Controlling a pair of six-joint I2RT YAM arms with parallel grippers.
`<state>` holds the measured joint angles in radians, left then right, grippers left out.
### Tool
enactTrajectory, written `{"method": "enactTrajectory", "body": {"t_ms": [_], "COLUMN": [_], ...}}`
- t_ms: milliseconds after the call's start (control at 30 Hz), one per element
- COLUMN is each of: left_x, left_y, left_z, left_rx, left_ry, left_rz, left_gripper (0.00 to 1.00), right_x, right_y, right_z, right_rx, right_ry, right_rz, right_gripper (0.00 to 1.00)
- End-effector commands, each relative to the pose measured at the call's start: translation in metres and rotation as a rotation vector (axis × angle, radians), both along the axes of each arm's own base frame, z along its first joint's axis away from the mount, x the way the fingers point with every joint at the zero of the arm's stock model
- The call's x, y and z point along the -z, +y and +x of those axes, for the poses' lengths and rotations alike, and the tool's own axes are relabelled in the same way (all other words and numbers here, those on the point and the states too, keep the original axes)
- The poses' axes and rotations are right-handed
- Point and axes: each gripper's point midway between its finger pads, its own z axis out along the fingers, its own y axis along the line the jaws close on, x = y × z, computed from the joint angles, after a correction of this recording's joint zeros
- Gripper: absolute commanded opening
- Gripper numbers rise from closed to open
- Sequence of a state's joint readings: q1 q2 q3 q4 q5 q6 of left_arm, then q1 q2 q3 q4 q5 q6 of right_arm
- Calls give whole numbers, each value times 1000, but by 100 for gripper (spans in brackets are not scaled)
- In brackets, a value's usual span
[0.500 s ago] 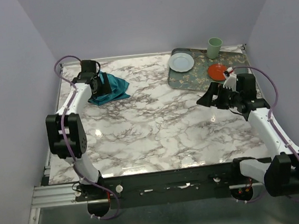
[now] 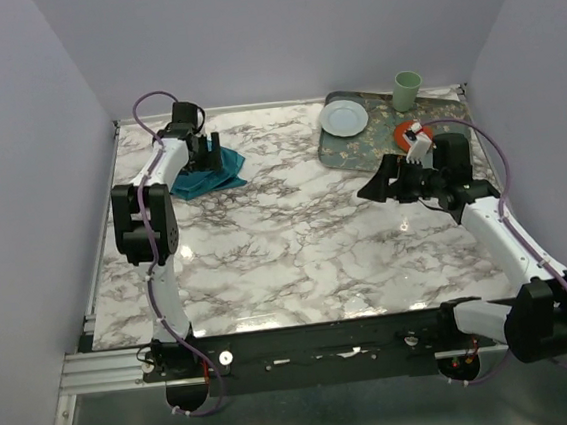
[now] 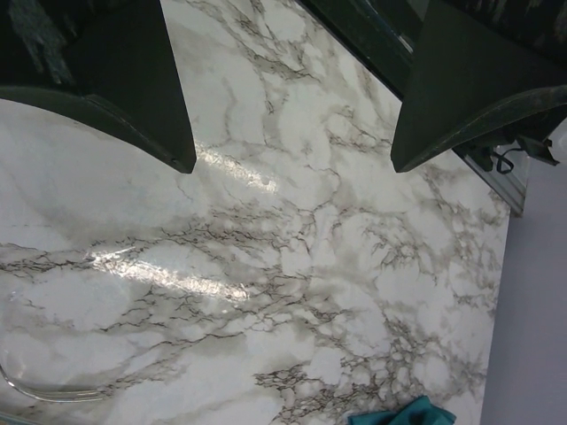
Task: Fold the napkin, place the utensils inside, and roll it up
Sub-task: Flatten the napkin out
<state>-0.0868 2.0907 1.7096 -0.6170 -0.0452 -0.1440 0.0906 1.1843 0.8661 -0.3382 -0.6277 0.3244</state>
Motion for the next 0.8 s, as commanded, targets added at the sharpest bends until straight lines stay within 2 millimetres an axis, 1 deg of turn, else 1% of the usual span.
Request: {"method": "enactTrajectory", "body": {"t_ms": [0,33,67,133,167,200,233,267,300,333,367,400,433,467,500,533,567,600,633,667,700,733,767], "left_x": [15,17,20,18,14,10,6,-1,-5,-9,-13,-16,-18,-22,-25,-29,-17,-37,-39,-39,-40,-41,-43], "left_y": [-3,-3,-2,-2,-5,-9,-13,-19,-21,-26,-34,-42,-47,-52,-53,-53,-54,-67,-79,-82,-85,-90,-91], "left_z": [9,10,8,8,5,2,-2,-11,-17,-24,-44,-54,-66,-88,-98,-109,-132,-145,-158,-179,-189,-198,-212], "left_rx": [23,23,16,6,9,3,10,17,7,-11,4,6,0,14,8,-5,-43,-13,7,1,-1,0,3], "left_ry": [24,27,32,25,20,14,7,0,-3,-4,6,6,10,14,15,15,60,23,24,26,27,25,17], "left_rz": [45,61,73,91,95,87,78,83,80,44,-3,-29,-57,-86,-95,-112,-148,-239,-271,-300,-314,-334,-366], "left_gripper": [86,80,65,52,37,31,23,3,0,0,0,0,0,0,0,0,0,0,0,0,0,0,0], "right_x": [-17,-19,-19,-20,-20,-16,-19,-19,-16,-6,-12,-9,3,-2,0,5,16,16,20,23,31,35,39], "right_y": [18,20,25,31,38,42,47,58,63,70,79,94,103,113,125,131,137,147,153,158,169,175,185], "right_z": [4,5,4,8,7,12,16,16,21,25,32,29,32,36,32,33,34,33,32,30,26,23,16], "right_rx": [-42,-44,-57,-60,-73,-69,-75,-97,-93,-102,-116,-155,-176,-196,-231,-248,-267,-292,-314,-341,-381,-401,-434], "right_ry": [-58,-59,-58,-57,-58,-54,-63,-58,-60,-34,-52,-55,-31,-49,-47,-39,-27,-39,-38,-39,-17,-8,-7], "right_rz": [33,37,40,35,32,24,26,27,15,0,-8,-17,-30,-30,-31,-34,-50,-55,-58,-61,-55,-56,-59], "right_gripper": [100,100,100,100,100,100,100,100,100,100,100,100,100,100,100,100,100,100,100,100,100,100,100]}}
